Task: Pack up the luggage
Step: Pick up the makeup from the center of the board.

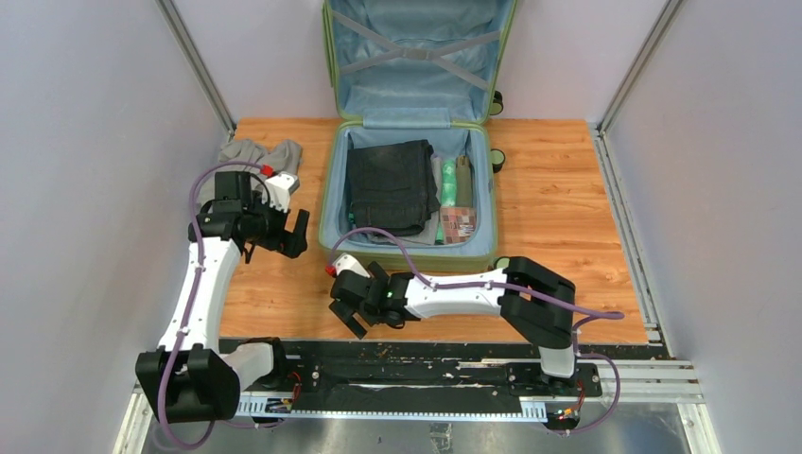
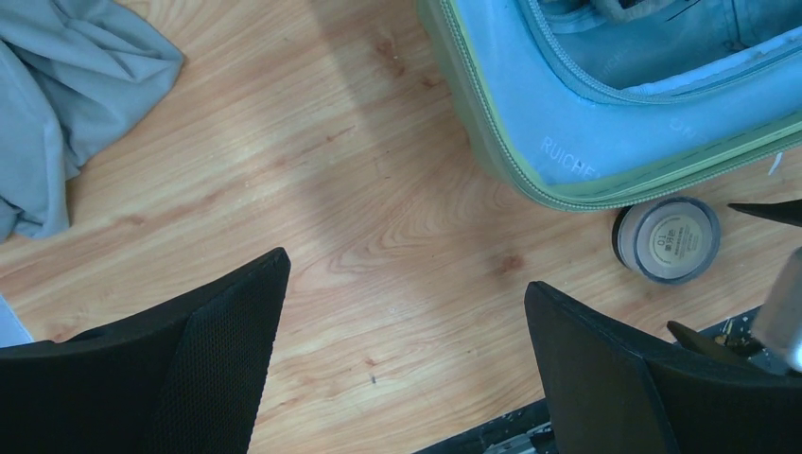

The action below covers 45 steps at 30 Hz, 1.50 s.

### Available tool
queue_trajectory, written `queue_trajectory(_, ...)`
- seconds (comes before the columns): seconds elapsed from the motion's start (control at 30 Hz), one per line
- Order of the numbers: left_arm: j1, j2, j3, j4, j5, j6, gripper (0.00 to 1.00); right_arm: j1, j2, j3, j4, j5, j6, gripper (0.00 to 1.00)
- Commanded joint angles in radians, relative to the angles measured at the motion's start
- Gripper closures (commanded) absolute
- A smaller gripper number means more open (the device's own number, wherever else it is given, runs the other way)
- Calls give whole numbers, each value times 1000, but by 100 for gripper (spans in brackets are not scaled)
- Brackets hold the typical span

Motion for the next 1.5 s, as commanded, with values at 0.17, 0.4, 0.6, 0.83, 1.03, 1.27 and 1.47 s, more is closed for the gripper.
queue_trajectory(0.17,5,-40,1,-28,-6,-19,0,-28,101,62,74,30,-33,13)
queue_trajectory(0.4,5,-36,1,-28,-25,-13,0,-32,42,40,49,34,-35,53)
queue_trajectory(0.6,5,-43,6,-28,-32,-11,0,-70,-162,54,-51,38,-52,77)
queue_trajectory(0.83,5,-62,5,-28,-32,-7,0,-153,-314,61,-99,-1,-70,55)
queue_trajectory(1.03,6,-74,-1,-28,-21,-7,0,-88,-231,27,-33,-42,-73,14)
queue_trajectory(1.27,7,-50,12,-39,-35,-1,0,-37,-16,128,66,-106,-129,1)
queue_trajectory(1.47,8,-67,12,-42,-49,9,0,-59,134,224,88,-84,-152,0)
